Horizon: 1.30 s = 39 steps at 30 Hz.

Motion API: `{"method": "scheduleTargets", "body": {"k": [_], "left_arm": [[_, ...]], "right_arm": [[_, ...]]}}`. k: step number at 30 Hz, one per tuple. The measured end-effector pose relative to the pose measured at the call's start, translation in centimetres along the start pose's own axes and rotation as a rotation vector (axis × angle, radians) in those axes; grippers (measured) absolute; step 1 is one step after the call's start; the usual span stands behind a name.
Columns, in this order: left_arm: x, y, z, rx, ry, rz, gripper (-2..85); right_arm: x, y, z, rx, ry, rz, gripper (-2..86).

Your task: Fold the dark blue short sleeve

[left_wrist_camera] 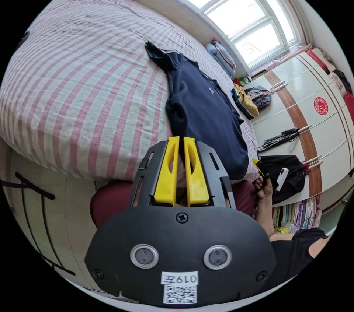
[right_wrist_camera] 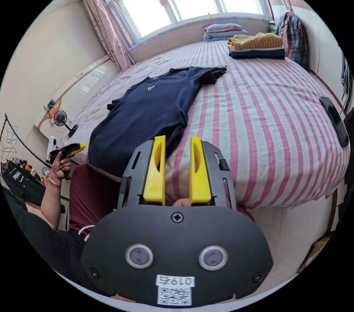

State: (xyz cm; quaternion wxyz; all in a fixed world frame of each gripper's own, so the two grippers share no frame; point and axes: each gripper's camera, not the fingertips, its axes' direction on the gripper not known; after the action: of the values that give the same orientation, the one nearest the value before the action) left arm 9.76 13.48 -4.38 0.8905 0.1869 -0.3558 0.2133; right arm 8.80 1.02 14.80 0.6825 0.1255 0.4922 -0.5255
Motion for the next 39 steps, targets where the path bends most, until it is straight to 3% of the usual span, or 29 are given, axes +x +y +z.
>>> {"method": "scheduleTargets", "body": {"k": [9, 13, 17, 21, 25, 33, 36, 39], "left_arm": [[2.1, -12.5, 8.4, 0.091, -0.033, 0.163, 0.8], [-0.8, -17.4, 13.5, 0.079, -0.257, 0.058, 0.7], [-5.9, -19.9, 16.0, 0.109, -0.17, -0.04, 0.7], [-7.5, -20.5, 18.5, 0.102, -0.161, 0.005, 0.7], [-9.9, -20.5, 21.8, 0.013, -0.263, 0.04, 0.8], [-13.7, -18.7, 24.0, -0.028, -0.311, 0.085, 0.8], [-12.3, -17.8, 23.6, 0.01, -0.385, 0.16, 0.8], [-8.4, -16.2, 24.3, 0.051, -0.302, 0.308, 0.9]], "right_arm": [[1.1, -14.5, 4.1, -0.005, 0.003, 0.042, 6.3], [3.6, -20.0, 7.4, -0.044, 0.045, 0.142, 7.7], [6.4, -22.9, 10.8, -0.154, -0.064, 0.251, 9.8], [6.5, -24.5, 12.0, -0.151, -0.051, 0.247, 7.7], [5.7, -25.0, 10.7, -0.174, -0.041, 0.262, 1.7], [4.6, -25.3, 7.6, -0.167, -0.121, 0.29, 2.4], [4.0, -26.1, 6.6, -0.185, -0.142, 0.259, 4.4], [3.8, -27.0, 5.5, -0.213, -0.154, 0.225, 5.4]]}}
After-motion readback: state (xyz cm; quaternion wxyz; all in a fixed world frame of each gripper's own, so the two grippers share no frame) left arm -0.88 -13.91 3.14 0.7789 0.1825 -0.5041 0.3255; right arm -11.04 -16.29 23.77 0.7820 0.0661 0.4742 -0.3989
